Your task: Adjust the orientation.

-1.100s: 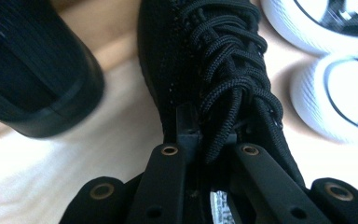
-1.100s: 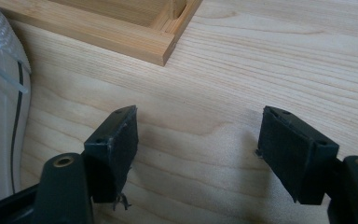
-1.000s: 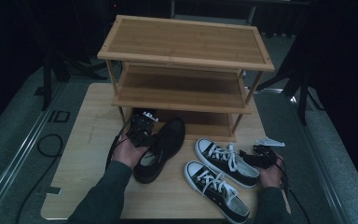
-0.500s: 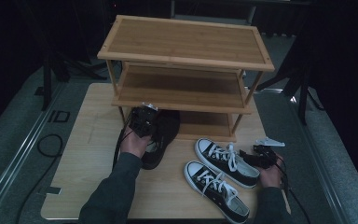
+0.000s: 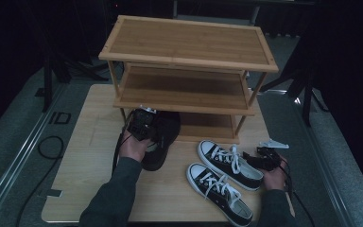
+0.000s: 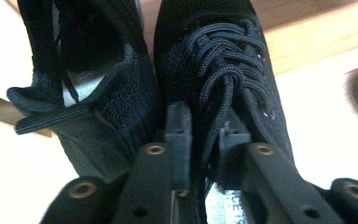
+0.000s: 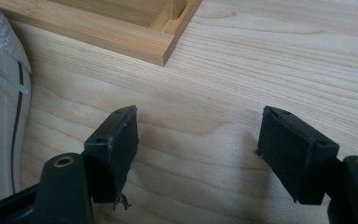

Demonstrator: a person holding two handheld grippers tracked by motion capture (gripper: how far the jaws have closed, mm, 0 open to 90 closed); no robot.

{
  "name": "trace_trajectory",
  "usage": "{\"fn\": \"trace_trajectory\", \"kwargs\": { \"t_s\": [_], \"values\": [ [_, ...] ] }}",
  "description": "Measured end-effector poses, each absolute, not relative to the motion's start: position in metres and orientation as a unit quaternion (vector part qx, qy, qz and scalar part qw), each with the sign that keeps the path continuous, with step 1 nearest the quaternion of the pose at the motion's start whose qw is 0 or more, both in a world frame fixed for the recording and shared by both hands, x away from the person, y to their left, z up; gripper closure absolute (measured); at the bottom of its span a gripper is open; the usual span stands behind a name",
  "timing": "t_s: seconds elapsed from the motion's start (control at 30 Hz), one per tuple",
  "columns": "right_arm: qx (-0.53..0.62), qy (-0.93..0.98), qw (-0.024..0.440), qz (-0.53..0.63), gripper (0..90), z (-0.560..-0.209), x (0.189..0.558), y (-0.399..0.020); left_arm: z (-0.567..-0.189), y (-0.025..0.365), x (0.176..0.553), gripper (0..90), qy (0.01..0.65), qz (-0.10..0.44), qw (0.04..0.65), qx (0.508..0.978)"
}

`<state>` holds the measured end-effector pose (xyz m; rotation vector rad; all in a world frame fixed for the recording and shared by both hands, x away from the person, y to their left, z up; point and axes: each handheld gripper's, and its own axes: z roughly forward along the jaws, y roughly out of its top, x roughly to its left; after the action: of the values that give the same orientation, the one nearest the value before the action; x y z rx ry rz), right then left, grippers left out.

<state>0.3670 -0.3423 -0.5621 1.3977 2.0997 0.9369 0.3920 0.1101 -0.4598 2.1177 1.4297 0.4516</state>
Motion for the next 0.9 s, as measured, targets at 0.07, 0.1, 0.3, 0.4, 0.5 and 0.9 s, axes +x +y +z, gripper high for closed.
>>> {"fn": "trace_trajectory", "kwargs": {
  "t_s": [0.07, 0.1, 0.3, 0.4, 0.5, 0.9],
  "values": [
    [0.506, 0.761, 0.223, 0.339, 28.4, -0.562, 0.367, -0.342, -0.459, 0.113, 0.390, 70.3, 0.523, 0.160, 0.271, 0.792],
    [0.506, 0.761, 0.223, 0.339, 28.4, -0.562, 0.367, -0.342, -0.459, 0.113, 0.390, 68.7, 0.523, 0.160, 0.271, 0.792],
    [0.505, 0.761, 0.224, 0.339, 28.4, -0.562, 0.367, -0.342, -0.456, 0.120, 0.380, 64.4, 0.503, 0.134, 0.291, 0.802],
    [0.506, 0.761, 0.223, 0.339, 28.4, -0.562, 0.367, -0.342, -0.455, 0.123, 0.372, 63.4, 0.493, 0.130, 0.299, 0.807],
    [0.508, 0.760, 0.223, 0.340, 28.4, -0.562, 0.367, -0.342, -0.452, 0.128, 0.366, 63.3, 0.490, 0.137, 0.312, 0.802],
    [0.507, 0.760, 0.223, 0.340, 28.5, -0.562, 0.367, -0.343, -0.446, 0.151, 0.343, 61.6, 0.484, 0.127, 0.352, 0.791]
  ]
}}
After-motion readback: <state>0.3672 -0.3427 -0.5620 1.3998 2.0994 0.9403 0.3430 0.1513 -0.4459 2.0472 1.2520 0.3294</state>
